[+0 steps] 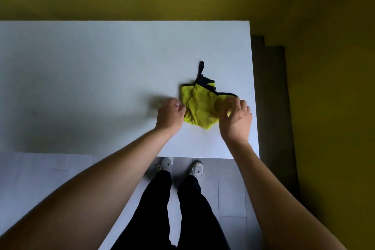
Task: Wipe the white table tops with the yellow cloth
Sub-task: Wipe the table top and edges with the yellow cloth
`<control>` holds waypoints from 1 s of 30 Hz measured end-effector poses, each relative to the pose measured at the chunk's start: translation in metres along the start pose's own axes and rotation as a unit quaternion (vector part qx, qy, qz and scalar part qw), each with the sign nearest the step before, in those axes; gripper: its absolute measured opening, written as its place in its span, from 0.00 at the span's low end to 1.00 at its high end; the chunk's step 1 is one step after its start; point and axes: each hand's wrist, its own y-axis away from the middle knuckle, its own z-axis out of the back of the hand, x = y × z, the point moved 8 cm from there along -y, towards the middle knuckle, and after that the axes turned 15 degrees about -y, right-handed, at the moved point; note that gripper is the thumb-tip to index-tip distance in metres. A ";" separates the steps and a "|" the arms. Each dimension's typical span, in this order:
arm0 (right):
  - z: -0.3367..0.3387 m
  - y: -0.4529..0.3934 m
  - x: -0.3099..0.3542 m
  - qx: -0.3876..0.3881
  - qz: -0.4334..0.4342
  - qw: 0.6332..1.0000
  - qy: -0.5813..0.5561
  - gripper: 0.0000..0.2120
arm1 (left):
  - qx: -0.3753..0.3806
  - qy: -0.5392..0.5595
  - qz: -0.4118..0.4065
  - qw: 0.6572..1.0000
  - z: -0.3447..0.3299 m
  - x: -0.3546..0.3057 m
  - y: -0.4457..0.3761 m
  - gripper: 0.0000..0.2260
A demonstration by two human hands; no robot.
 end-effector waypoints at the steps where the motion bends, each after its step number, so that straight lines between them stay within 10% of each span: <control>1: 0.000 -0.004 -0.001 0.010 -0.007 1.000 -0.021 0.12 | -0.007 0.046 0.034 0.998 0.000 -0.006 -0.006 0.10; 6: -0.015 -0.007 -0.008 0.062 -0.049 0.997 -0.009 0.13 | 0.026 0.158 0.151 0.975 -0.006 -0.021 -0.027 0.18; 12: -0.012 0.001 0.013 0.074 -0.208 0.971 -0.093 0.27 | 0.144 0.289 0.076 0.943 -0.007 -0.038 -0.006 0.07; 16: -0.042 0.005 0.029 0.145 -0.371 0.815 -0.421 0.27 | 0.192 0.383 0.087 0.899 -0.002 -0.026 0.005 0.08; 21: -0.070 0.003 0.052 0.209 -0.306 0.741 -0.559 0.15 | 0.081 0.309 0.001 0.948 0.039 -0.012 -0.021 0.06; 23: -0.076 0.004 0.049 0.189 -0.271 0.817 -0.472 0.12 | 0.010 0.213 -0.037 0.976 0.049 0.002 -0.031 0.05; 26: -0.069 0.005 0.045 0.105 -0.119 0.986 -0.041 0.20 | -0.083 0.030 -0.084 0.993 0.047 0.028 -0.029 0.19; 30: -0.068 0.020 0.069 0.064 0.066 0.992 0.086 0.23 | -0.090 -0.216 -0.299 0.925 0.010 0.027 0.008 0.23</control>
